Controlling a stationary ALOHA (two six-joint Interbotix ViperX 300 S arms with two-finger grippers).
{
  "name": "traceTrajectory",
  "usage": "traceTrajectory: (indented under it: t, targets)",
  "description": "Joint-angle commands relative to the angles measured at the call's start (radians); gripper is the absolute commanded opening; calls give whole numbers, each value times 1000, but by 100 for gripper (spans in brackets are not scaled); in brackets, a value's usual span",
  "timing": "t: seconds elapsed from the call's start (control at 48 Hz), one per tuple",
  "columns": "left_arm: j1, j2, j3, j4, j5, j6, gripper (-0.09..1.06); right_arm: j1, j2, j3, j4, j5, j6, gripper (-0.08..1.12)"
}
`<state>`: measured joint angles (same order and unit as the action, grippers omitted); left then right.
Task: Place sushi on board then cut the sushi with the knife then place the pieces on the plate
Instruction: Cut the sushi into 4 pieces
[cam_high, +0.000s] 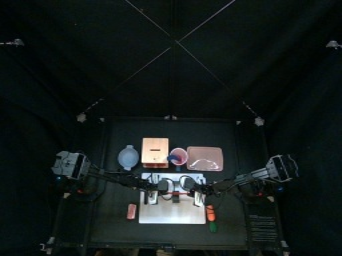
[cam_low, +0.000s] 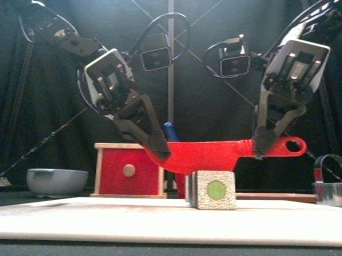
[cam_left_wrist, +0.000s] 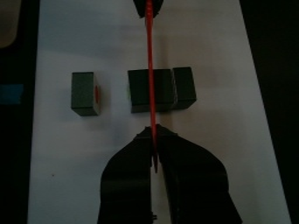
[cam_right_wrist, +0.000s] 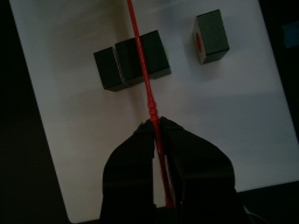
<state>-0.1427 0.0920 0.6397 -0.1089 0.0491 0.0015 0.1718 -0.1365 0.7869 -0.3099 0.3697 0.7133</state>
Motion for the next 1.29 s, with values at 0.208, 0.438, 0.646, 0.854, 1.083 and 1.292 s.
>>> traceTrajectory:
  t: [0.208,0.438,0.646,0.854,1.083,1.292]
  targets:
    - [-12,0,-14,-3,3,-2,41,-11,-14,2,3,5,8,22]
    - [-20,0,-14,-18,3,-2,41,-11,3,5,3,3,8,22]
    - [-28,-5,-15,-37,3,-2,41,-9,12,0,3,0,5,22]
    - [-29,2,-11,-43,3,0,41,-11,17,5,3,0,6,22]
    - [-29,41,-3,-43,3,-3,41,-11,44,6,6,0,6,22]
    - [-29,87,-6,-61,3,-3,41,-8,89,3,28,0,5,22]
